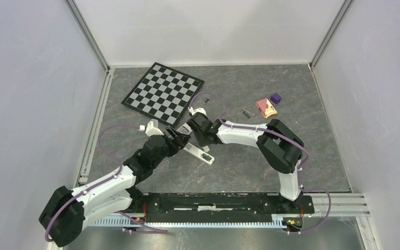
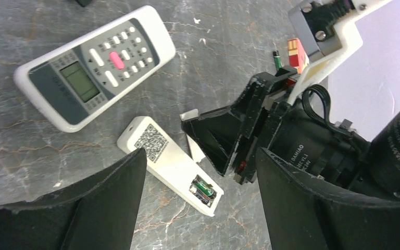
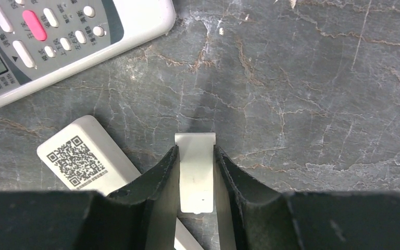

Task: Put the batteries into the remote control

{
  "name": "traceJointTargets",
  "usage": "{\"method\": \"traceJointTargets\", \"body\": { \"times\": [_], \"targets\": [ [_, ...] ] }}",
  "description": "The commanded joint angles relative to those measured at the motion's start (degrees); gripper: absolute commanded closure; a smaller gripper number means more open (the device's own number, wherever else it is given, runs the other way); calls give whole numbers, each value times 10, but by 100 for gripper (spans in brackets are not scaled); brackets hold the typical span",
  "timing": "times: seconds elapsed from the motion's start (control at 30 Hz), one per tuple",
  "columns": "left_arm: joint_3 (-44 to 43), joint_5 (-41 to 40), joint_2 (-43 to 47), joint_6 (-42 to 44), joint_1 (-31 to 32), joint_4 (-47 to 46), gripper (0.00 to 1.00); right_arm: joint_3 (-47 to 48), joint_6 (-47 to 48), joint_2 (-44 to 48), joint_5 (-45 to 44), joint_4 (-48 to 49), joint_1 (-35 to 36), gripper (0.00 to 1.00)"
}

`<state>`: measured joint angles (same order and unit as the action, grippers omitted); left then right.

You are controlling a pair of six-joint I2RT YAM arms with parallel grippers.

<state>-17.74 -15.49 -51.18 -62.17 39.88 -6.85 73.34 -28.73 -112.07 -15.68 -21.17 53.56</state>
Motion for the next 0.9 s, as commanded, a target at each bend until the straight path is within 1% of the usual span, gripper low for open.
{"method": "traceJointTargets", "body": {
  "times": [0.0, 0.27, 0.43, 0.53, 0.6, 0.7, 0.8, 0.87],
  "targets": [
    [2, 43, -18, 49, -2, -85, 17, -4, -9, 33, -33, 11, -5, 66],
    [-1, 86, -57, 65, -2, -139, 18, -7, -3, 77, -26, 10, -27, 65],
    [1, 102, -83, 71, -2, -165, 18, -13, -1, 85, 1, 16, -42, 65],
    [1, 102, -95, 68, -2, -174, 19, 1, 8, 66, 17, 1, -45, 59],
    [2, 98, -97, 67, -2, -175, 19, 3, 15, 56, 27, -2, -44, 52],
    [5, 94, -94, 67, -2, -175, 19, 13, 24, 41, 15, -16, -36, 42],
    [7, 92, -93, 68, -2, -175, 18, 19, 31, 29, 17, -25, -29, 39],
    [7, 92, -94, 68, -2, -175, 18, 22, 32, 22, 15, -35, -26, 40]
  ]
}}
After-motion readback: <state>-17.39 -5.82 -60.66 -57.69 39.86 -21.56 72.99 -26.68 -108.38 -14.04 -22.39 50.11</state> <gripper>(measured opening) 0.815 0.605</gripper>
